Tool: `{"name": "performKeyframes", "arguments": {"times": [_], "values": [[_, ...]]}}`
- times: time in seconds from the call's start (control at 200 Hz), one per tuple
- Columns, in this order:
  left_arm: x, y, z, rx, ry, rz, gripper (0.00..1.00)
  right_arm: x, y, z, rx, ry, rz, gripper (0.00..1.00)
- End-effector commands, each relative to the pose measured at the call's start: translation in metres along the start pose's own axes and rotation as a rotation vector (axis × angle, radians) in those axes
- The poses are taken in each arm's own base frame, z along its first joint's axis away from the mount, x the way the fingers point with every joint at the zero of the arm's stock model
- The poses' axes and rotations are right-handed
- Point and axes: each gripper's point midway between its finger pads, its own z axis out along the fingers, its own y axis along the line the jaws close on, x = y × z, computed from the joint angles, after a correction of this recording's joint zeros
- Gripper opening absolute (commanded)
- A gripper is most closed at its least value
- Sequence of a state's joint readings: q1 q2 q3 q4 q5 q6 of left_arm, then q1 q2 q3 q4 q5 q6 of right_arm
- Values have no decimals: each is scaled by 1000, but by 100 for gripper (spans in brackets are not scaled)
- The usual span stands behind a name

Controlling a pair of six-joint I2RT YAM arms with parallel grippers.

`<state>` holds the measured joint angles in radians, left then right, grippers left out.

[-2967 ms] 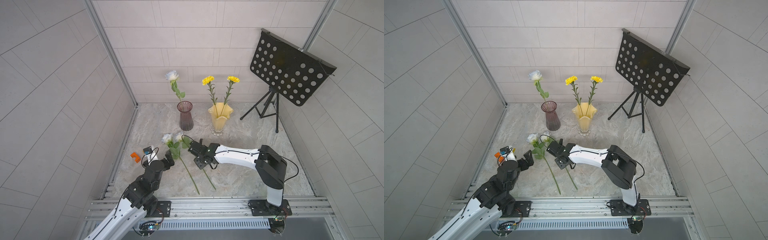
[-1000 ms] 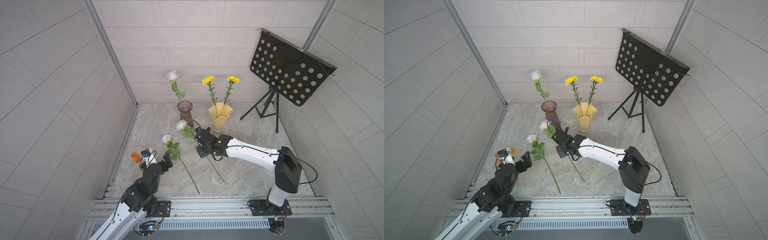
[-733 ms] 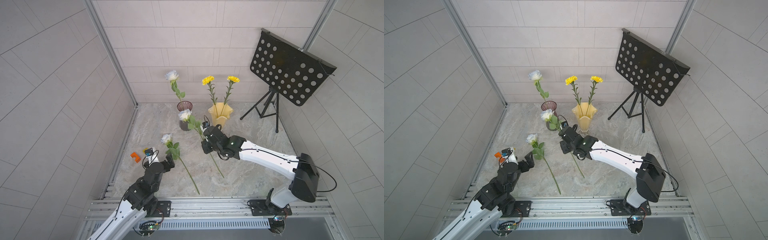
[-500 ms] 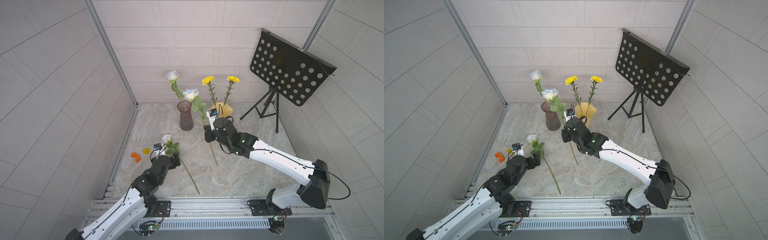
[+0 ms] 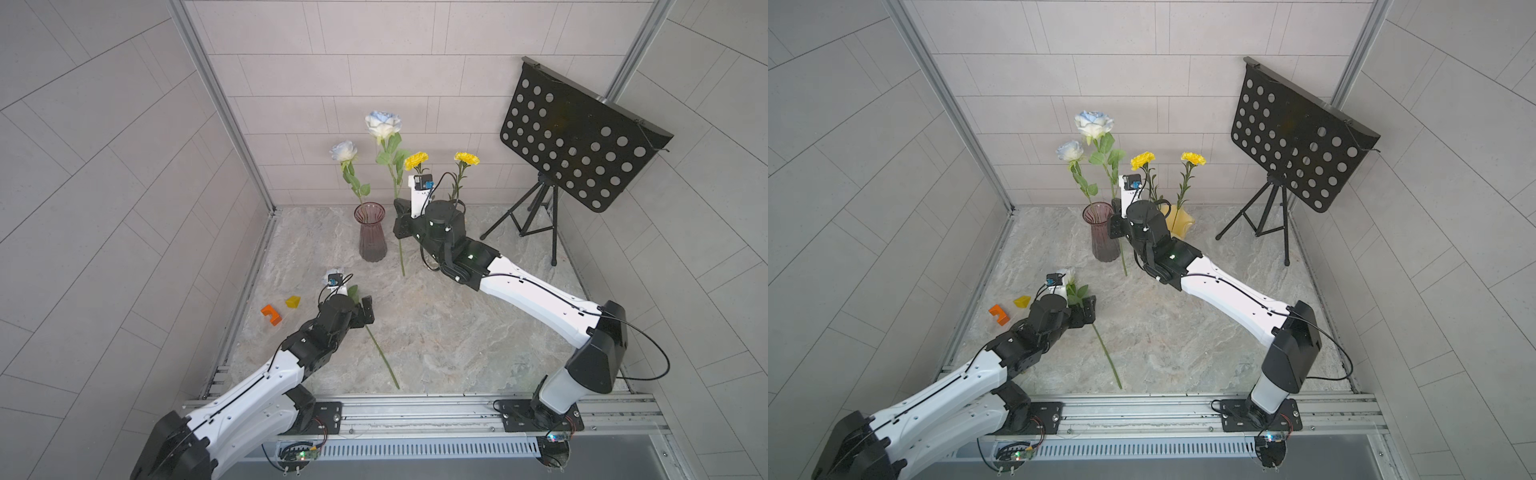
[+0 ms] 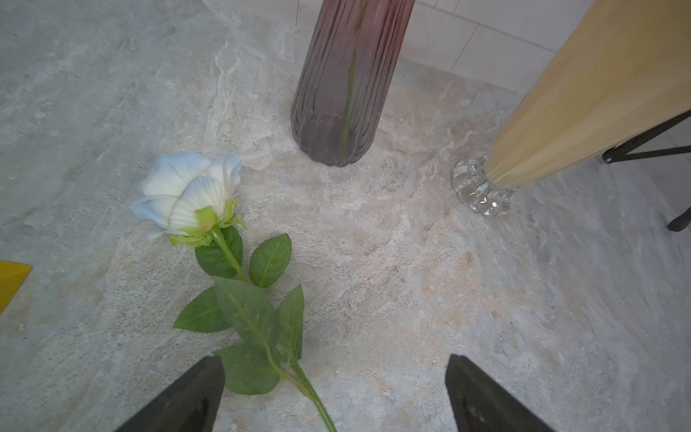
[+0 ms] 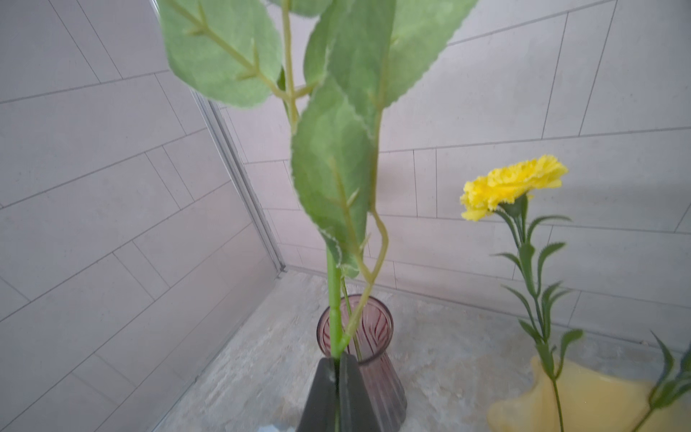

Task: Arrange the flowers in different vases according to their colors
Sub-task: Insert the flower into the vase.

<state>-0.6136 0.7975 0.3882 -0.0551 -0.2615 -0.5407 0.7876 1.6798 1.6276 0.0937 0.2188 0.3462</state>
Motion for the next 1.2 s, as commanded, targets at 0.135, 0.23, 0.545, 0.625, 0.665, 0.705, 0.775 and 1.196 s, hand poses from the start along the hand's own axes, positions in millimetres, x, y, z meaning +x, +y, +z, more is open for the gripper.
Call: {"name": "performKeyframes", "arguments": {"times": [0.135,0.23,0.545,0.625,0.665,0.705,0.775,1.196], "values": [[-9,20,-14,7,-200,-63,100,-60,1,44,25,-210,11,0],[-10,22,-18,8,-214,-60,100,-66,2,67,17,-238,14,0],[-7,17,-12,15,-183,-37,100,-74,1,125,5,-287,0,0],[-6,15,-9,16,-169,-30,100,-66,-8,137,15,-294,7,0],[-6,15,-9,16,-166,-29,100,-61,-13,142,22,-295,8,0],[-5,14,-8,16,-162,-28,100,-54,-17,147,30,-289,9,0],[-5,14,-8,17,-161,-27,100,-40,-24,155,42,-271,14,0],[-8,16,-11,12,-178,-32,100,25,-48,167,101,-205,91,0]]}}
